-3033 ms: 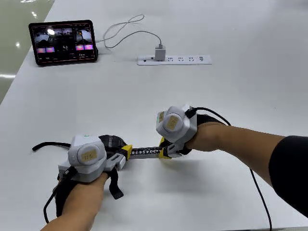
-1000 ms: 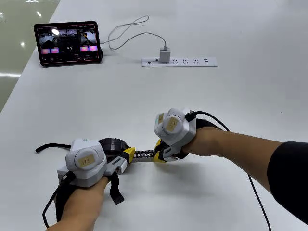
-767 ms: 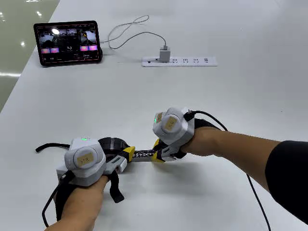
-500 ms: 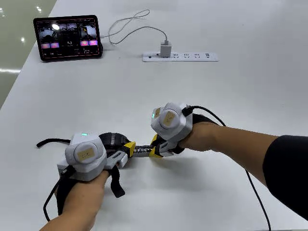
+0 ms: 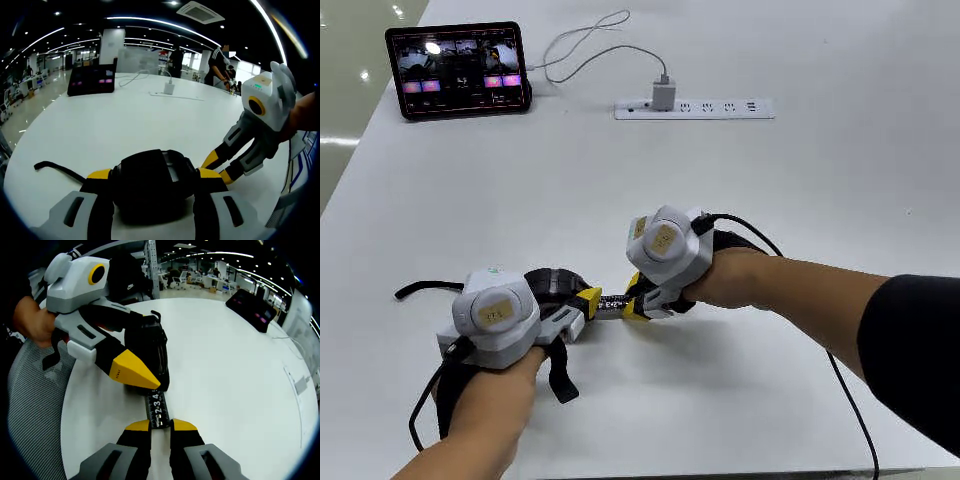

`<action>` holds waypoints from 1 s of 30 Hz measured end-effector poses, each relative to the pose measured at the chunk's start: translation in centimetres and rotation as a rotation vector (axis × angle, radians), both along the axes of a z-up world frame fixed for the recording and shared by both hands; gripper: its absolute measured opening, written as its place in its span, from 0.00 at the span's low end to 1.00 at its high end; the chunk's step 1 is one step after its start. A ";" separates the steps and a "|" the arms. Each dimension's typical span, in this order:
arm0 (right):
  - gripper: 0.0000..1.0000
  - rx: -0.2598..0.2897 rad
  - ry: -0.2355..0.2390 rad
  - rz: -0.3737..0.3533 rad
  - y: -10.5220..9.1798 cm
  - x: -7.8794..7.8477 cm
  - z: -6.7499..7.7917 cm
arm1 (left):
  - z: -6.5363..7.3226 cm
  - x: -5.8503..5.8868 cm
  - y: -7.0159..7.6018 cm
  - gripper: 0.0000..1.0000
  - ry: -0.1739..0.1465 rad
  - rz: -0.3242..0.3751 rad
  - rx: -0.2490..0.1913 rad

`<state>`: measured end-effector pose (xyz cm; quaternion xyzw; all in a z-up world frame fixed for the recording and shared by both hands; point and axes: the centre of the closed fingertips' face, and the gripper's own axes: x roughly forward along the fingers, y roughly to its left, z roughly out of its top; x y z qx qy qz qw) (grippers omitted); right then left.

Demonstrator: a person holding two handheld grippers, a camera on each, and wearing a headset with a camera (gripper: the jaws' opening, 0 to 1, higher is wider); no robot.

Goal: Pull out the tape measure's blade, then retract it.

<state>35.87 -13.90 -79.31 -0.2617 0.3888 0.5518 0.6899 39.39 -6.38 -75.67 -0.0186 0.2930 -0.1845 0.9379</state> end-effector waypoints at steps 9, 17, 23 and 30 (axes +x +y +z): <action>0.09 0.010 0.002 -0.003 0.3 0.2 0.1 | 0.0 0.1 0.0 0.60 0.001 0.003 -0.003; 0.09 0.028 0.018 -0.017 0.7 0.2 0.1 | 0.0 0.1 0.0 0.60 0.002 0.002 -0.002; 0.09 0.036 0.019 -0.015 1.1 0.1 0.1 | 0.0 0.1 0.0 0.60 0.002 0.002 -0.002; 0.10 0.038 0.016 -0.012 1.2 0.2 0.0 | 0.0 0.0 0.0 0.60 0.003 0.002 -0.002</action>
